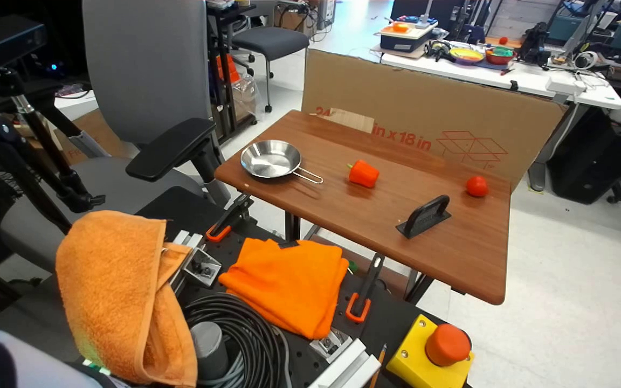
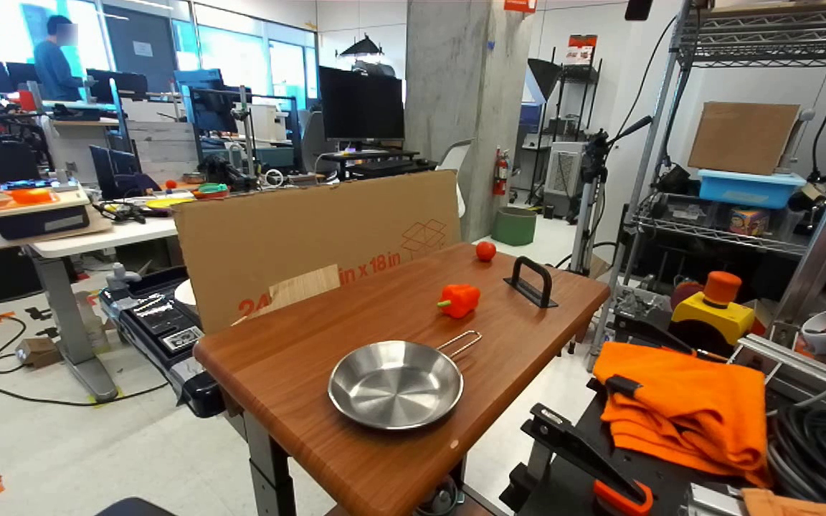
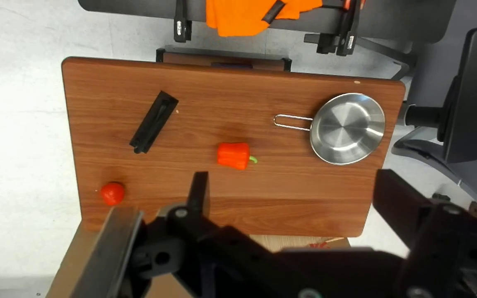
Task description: Pick up the black object from the table and put it back on the table.
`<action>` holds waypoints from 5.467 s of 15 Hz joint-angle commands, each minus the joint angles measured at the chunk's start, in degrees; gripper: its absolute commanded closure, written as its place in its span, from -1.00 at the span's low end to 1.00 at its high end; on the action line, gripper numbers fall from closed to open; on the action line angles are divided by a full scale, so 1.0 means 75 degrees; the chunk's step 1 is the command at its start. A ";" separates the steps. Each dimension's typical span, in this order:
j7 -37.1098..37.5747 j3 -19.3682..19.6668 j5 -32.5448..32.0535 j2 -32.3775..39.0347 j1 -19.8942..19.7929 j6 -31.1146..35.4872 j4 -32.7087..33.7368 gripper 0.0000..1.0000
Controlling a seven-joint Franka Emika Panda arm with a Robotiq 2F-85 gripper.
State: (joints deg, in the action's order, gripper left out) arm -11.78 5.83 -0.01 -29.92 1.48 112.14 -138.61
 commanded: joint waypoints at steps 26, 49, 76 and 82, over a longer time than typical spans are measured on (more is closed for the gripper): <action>0.0889 0.0377 0.0468 0.4213 -0.1140 0.0031 0.3342 -1.00; -0.1989 0.0124 0.0325 0.4378 -0.1122 0.1605 0.1752 -1.00; 0.0207 0.0179 -0.0295 0.5512 -0.1340 0.1735 0.1834 -1.00; -0.0182 0.0132 0.0252 0.6097 -0.1588 0.1526 0.2239 -1.00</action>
State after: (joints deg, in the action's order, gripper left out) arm -10.65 7.22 -0.63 12.98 -9.41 126.37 -125.17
